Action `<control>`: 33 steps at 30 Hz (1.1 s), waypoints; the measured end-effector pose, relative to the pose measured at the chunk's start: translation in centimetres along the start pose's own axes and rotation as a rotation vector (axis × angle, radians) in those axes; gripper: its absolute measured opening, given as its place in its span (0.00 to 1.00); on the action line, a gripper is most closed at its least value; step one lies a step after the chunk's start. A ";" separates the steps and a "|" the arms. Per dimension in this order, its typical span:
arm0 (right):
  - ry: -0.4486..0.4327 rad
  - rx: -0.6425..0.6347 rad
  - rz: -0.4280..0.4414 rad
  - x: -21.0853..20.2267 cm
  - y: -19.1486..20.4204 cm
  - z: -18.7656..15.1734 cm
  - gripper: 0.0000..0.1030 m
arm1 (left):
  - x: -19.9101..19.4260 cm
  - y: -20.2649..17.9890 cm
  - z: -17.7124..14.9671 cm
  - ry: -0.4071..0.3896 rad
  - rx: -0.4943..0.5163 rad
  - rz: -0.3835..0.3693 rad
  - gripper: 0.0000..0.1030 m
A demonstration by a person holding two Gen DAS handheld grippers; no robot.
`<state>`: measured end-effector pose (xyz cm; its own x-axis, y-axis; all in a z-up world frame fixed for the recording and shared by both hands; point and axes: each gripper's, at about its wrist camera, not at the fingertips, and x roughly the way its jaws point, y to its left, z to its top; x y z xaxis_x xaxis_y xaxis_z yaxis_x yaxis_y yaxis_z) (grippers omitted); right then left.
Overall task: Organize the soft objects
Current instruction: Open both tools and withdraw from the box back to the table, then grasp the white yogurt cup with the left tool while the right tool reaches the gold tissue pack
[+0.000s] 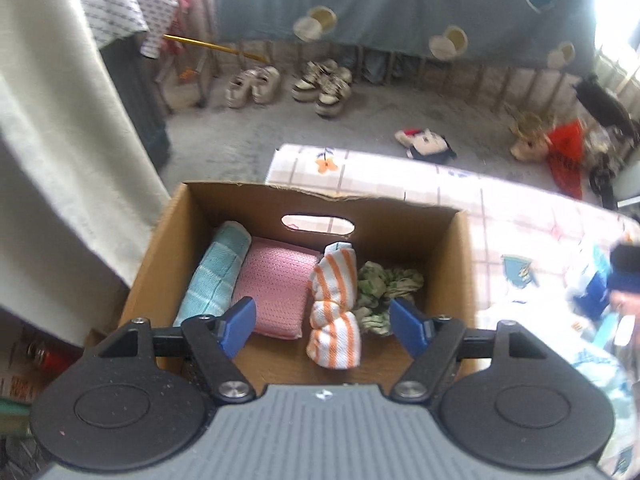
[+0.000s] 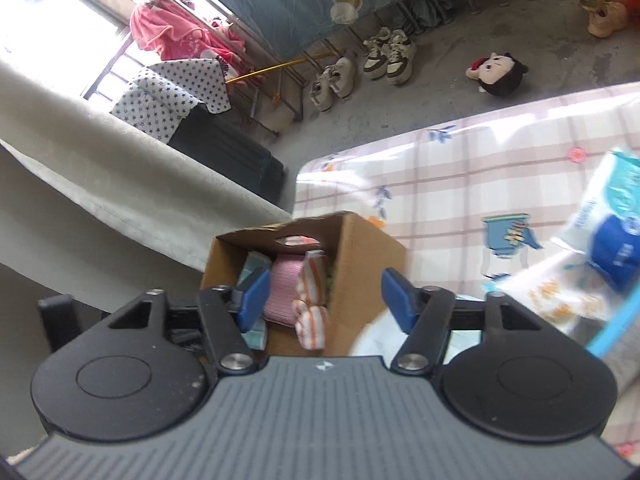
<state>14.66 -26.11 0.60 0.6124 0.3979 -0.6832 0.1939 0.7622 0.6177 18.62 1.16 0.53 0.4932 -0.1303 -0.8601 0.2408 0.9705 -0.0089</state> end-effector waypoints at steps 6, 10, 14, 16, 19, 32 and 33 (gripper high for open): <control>0.043 0.017 -0.065 -6.5 -6.0 -2.3 0.77 | -5.0 -5.6 -1.5 -0.022 -0.066 -0.039 0.76; 0.091 0.056 -0.132 -11.2 -11.2 -4.8 0.78 | -7.3 -10.8 -2.5 -0.032 -0.038 -0.096 0.79; 0.112 0.106 -0.219 -15.4 -17.1 -7.1 0.78 | -8.3 -17.2 -3.6 -0.036 0.059 -0.149 0.81; 0.106 0.134 -0.263 -16.9 -20.0 -8.0 0.78 | -8.2 -20.5 -4.3 -0.025 0.121 -0.169 0.81; 0.074 0.196 -0.307 -18.8 -24.5 -8.5 0.78 | -7.4 -25.1 -5.9 0.010 0.156 -0.224 0.81; -0.020 0.456 -0.151 -18.6 -37.1 -4.8 0.78 | -0.5 -41.1 -13.4 0.131 0.346 -0.321 0.61; -0.008 0.452 -0.140 -18.2 -37.4 -4.6 0.78 | 0.1 -42.1 -14.0 0.135 0.364 -0.330 0.61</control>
<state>-7.23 -59.52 -11.84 0.5623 0.3021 -0.7698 0.5878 0.5088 0.6290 -3.12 -36.88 -6.31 0.2350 -0.3673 -0.8999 0.6530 0.7455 -0.1338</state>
